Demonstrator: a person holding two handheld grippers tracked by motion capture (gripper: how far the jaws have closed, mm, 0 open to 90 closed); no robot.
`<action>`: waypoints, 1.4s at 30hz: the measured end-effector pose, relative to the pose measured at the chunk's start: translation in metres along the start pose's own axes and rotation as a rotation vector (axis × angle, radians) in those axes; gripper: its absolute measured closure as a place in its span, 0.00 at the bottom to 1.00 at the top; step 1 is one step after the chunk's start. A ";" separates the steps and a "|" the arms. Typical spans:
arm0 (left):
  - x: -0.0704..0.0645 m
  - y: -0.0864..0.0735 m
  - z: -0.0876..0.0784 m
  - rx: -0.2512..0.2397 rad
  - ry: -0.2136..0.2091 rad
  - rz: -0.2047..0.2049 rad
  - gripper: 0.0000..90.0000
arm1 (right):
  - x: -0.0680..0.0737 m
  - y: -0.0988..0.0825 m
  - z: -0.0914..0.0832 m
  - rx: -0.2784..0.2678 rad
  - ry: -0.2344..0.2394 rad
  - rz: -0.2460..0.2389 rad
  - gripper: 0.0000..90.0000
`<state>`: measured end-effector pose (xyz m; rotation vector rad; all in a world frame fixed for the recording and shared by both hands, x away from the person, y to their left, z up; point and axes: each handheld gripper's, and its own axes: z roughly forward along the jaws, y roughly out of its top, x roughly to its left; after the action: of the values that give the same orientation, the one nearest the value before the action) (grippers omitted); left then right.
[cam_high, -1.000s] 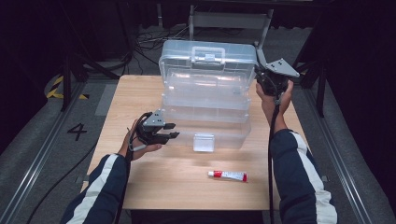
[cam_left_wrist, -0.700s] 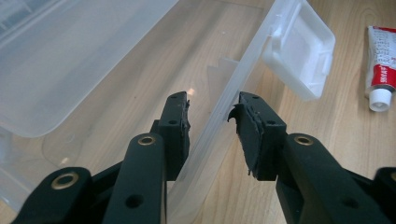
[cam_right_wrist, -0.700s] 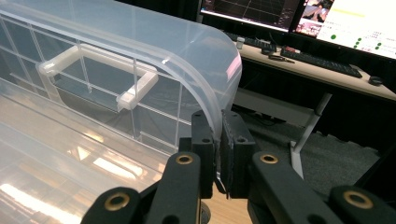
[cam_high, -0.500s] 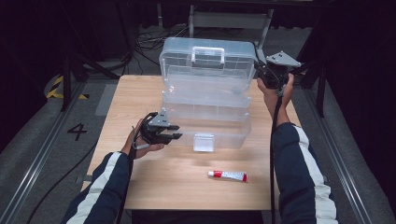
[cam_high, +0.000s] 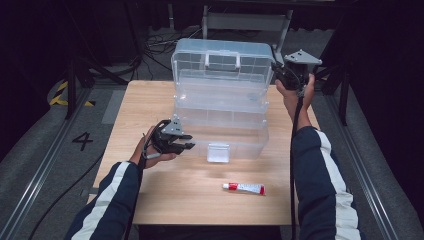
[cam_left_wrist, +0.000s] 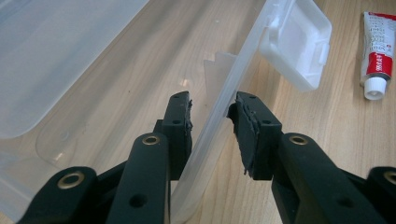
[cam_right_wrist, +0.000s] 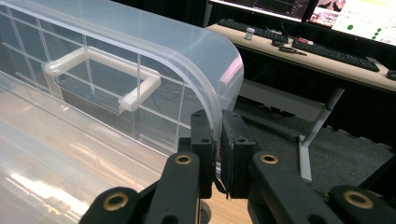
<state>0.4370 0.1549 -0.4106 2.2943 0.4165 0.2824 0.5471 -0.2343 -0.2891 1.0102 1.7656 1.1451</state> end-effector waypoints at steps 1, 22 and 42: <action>0.000 0.000 0.000 0.000 -0.001 0.000 0.75 | 0.000 0.001 0.000 0.004 0.002 0.002 0.94; -0.001 0.005 0.003 0.059 0.023 0.074 0.80 | -0.010 0.007 0.017 0.039 0.022 0.024 0.94; 0.000 0.005 0.005 0.059 0.008 0.056 0.80 | -0.017 0.013 0.043 0.084 0.007 0.042 0.94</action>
<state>0.4399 0.1483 -0.4097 2.3663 0.3699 0.3112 0.5953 -0.2320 -0.2857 1.0990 1.8186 1.1092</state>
